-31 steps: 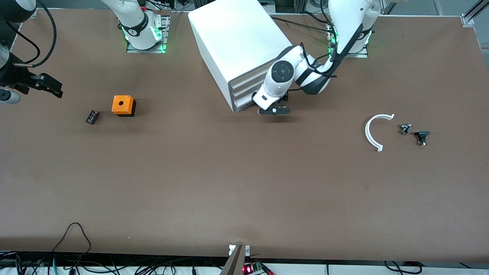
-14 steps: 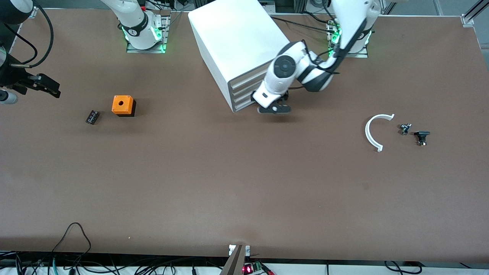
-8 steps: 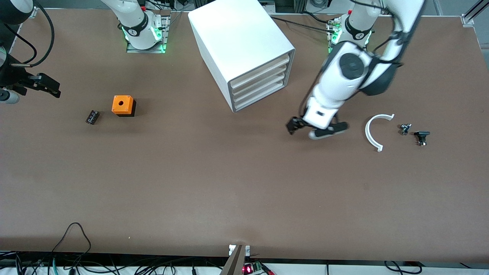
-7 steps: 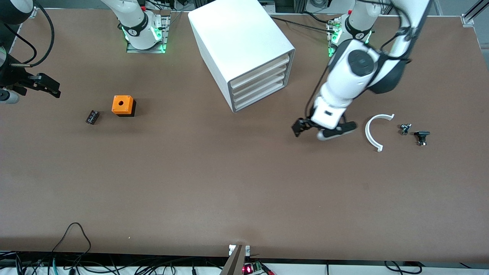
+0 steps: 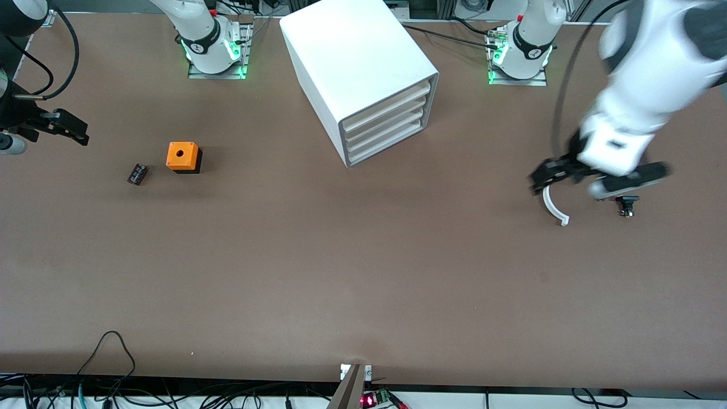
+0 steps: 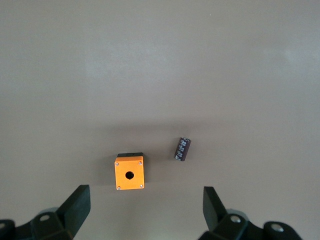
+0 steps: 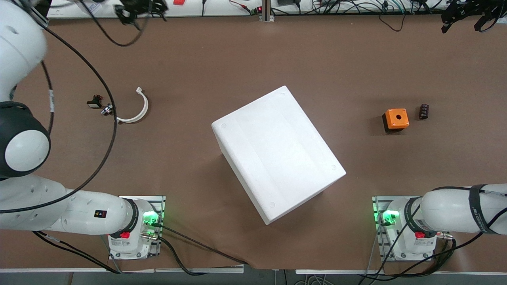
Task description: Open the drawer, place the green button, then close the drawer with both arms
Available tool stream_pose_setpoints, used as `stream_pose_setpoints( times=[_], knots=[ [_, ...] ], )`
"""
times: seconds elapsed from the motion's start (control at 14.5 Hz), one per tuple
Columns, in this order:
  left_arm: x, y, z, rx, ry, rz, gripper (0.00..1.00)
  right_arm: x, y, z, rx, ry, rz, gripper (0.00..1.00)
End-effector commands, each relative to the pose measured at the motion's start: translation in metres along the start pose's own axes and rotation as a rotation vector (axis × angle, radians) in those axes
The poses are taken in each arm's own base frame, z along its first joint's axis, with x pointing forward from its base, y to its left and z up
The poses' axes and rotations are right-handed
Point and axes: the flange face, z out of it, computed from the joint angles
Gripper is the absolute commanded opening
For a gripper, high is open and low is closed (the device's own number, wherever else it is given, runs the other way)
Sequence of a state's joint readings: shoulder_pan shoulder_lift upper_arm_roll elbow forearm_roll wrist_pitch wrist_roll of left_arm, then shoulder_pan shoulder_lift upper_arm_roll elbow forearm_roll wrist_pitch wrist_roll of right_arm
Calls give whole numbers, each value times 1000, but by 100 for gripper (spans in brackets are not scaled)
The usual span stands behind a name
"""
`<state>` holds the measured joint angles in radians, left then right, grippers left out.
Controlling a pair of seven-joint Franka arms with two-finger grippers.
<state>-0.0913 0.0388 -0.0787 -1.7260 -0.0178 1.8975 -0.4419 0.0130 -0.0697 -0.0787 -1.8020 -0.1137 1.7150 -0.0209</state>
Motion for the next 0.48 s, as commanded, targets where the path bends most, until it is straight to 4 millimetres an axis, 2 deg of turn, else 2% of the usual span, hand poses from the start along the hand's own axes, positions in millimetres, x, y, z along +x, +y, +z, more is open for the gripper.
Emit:
stream_pose_setpoints(
  times=[0.0,0.21,0.35,0.41],
  knots=[
    [13,-33,-32,22,-26,95,100,-1,2,0,21,10,-14,100],
    [9,-71,-62,39,-61,107,100,-1,1,-1,19,14,-16,100],
    [4,-100,-75,52,-161,74,100,0,1,-1,22,19,-16,100],
    [2,-102,-81,54,-172,89,100,0,0,-1,23,19,-14,100]
  ],
)
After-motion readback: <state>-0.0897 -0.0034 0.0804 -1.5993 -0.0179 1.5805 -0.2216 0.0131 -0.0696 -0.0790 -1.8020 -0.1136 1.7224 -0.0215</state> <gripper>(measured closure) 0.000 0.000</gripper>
